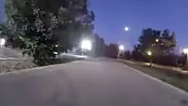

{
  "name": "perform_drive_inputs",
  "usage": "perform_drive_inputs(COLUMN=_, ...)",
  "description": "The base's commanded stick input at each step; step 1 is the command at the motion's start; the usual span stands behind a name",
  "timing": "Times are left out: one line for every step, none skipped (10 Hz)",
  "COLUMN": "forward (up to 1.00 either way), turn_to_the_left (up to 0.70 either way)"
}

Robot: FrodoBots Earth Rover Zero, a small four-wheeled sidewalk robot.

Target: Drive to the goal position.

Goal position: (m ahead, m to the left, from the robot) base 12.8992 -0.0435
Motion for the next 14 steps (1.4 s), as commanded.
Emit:
perform_drive_inputs(forward=1.0, turn_to_the_left=0.0)
perform_drive_inputs(forward=1.0, turn_to_the_left=0.0)
perform_drive_inputs(forward=1.0, turn_to_the_left=0.0)
perform_drive_inputs(forward=1.0, turn_to_the_left=0.0)
perform_drive_inputs(forward=1.0, turn_to_the_left=0.0)
perform_drive_inputs(forward=1.0, turn_to_the_left=0.0)
perform_drive_inputs(forward=1.0, turn_to_the_left=0.0)
perform_drive_inputs(forward=1.0, turn_to_the_left=0.0)
perform_drive_inputs(forward=1.0, turn_to_the_left=0.0)
perform_drive_inputs(forward=1.0, turn_to_the_left=0.0)
perform_drive_inputs(forward=1.0, turn_to_the_left=0.0)
perform_drive_inputs(forward=1.0, turn_to_the_left=0.0)
perform_drive_inputs(forward=1.0, turn_to_the_left=-0.23)
perform_drive_inputs(forward=1.0, turn_to_the_left=-0.39)
